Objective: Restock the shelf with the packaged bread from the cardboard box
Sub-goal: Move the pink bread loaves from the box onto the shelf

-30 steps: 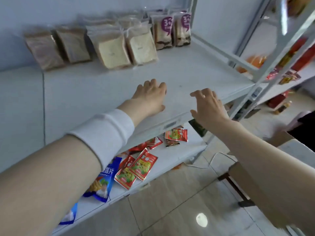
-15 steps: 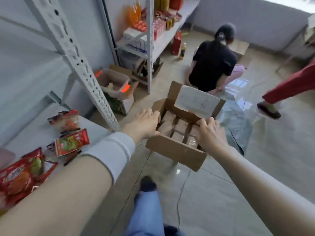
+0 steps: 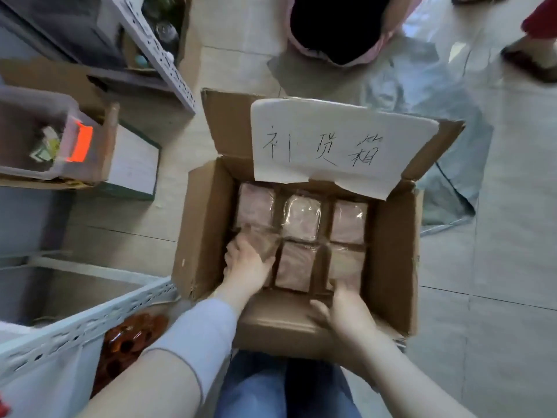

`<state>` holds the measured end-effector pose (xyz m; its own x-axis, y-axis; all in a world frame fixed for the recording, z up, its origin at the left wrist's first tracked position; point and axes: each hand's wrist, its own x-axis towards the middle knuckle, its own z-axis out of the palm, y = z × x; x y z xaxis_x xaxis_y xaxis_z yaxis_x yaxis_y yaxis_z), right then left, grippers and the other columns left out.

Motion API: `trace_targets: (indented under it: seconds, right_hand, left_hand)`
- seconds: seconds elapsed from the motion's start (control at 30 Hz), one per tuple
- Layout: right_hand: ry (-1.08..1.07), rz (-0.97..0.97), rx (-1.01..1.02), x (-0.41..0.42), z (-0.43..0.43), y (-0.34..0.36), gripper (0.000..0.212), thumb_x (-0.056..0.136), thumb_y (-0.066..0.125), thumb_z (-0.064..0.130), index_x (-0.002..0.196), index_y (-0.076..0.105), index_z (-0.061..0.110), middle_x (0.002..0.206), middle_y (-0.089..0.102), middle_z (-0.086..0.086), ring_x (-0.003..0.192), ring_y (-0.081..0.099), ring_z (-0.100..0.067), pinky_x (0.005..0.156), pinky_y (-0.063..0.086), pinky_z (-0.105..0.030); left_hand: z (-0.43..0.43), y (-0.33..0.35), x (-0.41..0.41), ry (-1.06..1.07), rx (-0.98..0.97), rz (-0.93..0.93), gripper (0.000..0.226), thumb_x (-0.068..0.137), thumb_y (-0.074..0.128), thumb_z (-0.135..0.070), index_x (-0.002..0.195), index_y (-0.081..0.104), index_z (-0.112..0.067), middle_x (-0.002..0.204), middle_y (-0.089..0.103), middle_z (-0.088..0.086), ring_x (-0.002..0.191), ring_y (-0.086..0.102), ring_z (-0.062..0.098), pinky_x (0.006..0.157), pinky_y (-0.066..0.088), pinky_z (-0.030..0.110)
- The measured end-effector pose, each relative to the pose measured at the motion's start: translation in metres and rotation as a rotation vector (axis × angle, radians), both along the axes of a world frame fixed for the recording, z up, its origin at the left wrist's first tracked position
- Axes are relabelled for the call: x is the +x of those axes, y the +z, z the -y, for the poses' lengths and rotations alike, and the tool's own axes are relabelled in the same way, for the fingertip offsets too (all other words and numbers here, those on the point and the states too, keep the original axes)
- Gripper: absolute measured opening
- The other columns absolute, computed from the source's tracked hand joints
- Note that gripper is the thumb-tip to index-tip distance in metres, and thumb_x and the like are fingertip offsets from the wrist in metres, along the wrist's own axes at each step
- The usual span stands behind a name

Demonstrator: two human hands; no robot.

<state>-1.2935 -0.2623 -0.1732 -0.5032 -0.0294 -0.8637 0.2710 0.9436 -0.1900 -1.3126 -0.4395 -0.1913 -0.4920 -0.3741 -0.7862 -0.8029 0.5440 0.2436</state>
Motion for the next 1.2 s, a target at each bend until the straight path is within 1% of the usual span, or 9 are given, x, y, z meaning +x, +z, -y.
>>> trace_targets:
  seconds: [0.13,0.33,0.5,0.6,0.73,0.8,0.87,1.03,1.2]
  right_hand:
    - [-0.130,0.128,-0.077,-0.018,0.028,-0.095,0.062,0.089,0.056,0.040,0.135,0.037,0.004,0.126,0.055,-0.020,0.115,0.054,-0.033,0.095,0.045,-0.034]
    - [-0.320,0.122,0.055,-0.022,0.037,-0.131,0.070,0.079,0.069,0.039,0.130,0.039,0.001,0.124,0.057,-0.020,0.113,0.057,-0.032,0.087,0.046,-0.033]
    - [-0.392,0.110,-0.040,-0.019,0.029,-0.118,0.065,0.072,0.074,0.037,0.125,0.051,0.008,0.121,0.058,-0.017,0.111,0.056,-0.032,0.094,0.047,-0.034]
    - [-0.465,0.017,-0.114,-0.016,0.018,-0.101,0.057,0.071,0.074,0.033,0.119,0.052,0.010,0.114,0.063,-0.011,0.105,0.059,-0.030,0.086,0.047,-0.031]
    - [-0.581,-0.136,-0.201,-0.015,-0.003,-0.054,0.049,0.074,0.076,0.030,0.108,0.046,0.011,0.095,0.057,0.000,0.095,0.057,-0.023,0.078,0.042,-0.029]
    - [-0.601,-0.177,-0.284,-0.012,-0.012,-0.022,0.054,0.075,0.075,0.029,0.117,0.046,0.010,0.103,0.055,0.001,0.098,0.055,-0.018,0.087,0.043,-0.029]
    - [-0.590,-0.181,-0.376,-0.009,-0.016,0.014,0.056,0.077,0.073,0.029,0.122,0.047,0.010,0.108,0.057,0.002,0.100,0.056,-0.014,0.092,0.045,-0.030]
    - [-0.437,-0.168,-0.597,0.011,-0.009,0.120,0.040,0.077,0.073,0.025,0.110,0.050,0.022,0.094,0.060,0.017,0.076,0.058,0.019,0.063,0.042,0.002]
    - [-0.341,-0.012,-0.891,0.048,0.034,0.239,0.036,0.076,0.071,0.015,0.100,0.053,0.035,0.084,0.074,0.014,0.079,0.071,-0.006,0.058,0.054,-0.015]
  left_hand:
    - [0.003,-0.080,-0.013,0.275,-0.111,-0.042,0.072,0.083,0.061,-0.028,0.142,0.019,-0.017,0.145,0.029,0.014,0.134,0.028,0.033,0.110,0.026,0.044]
    - [0.002,-0.097,0.001,0.278,-0.240,-0.178,0.088,0.061,0.081,-0.036,0.130,0.029,-0.021,0.133,0.045,0.010,0.125,0.041,0.031,0.103,0.036,0.048]
    - [0.014,-0.087,0.006,0.117,0.001,-0.017,0.075,0.059,0.083,-0.039,0.119,0.048,-0.012,0.125,0.049,0.015,0.118,0.047,0.030,0.098,0.040,0.034]
    - [0.020,-0.070,0.009,0.269,0.205,-0.097,0.063,0.064,0.083,-0.026,0.116,0.051,-0.011,0.119,0.060,0.009,0.106,0.057,0.020,0.090,0.044,0.029]
    - [0.029,-0.023,0.010,0.354,0.307,-0.252,0.064,0.069,0.078,-0.026,0.123,0.046,-0.013,0.113,0.060,-0.001,0.106,0.056,0.015,0.090,0.043,0.022]
    - [0.033,0.015,0.015,0.411,0.357,-0.347,0.056,0.071,0.075,-0.032,0.118,0.045,-0.021,0.104,0.059,-0.012,0.101,0.055,0.008,0.080,0.043,0.009]
    - [0.034,0.058,0.026,0.558,0.454,-0.435,0.062,0.064,0.070,-0.044,0.118,0.045,-0.024,0.101,0.061,-0.015,0.102,0.060,0.011,0.079,0.048,0.014]
    - [0.039,0.183,0.084,0.918,0.738,-0.676,0.069,0.065,0.066,-0.045,0.123,0.048,-0.012,0.104,0.069,-0.002,0.096,0.068,0.011,0.073,0.056,0.025]
    - [0.067,0.315,0.168,1.014,0.580,-0.997,0.027,0.093,0.047,-0.024,0.116,0.052,-0.011,0.112,0.064,0.006,0.107,0.062,0.018,0.090,0.054,0.034]
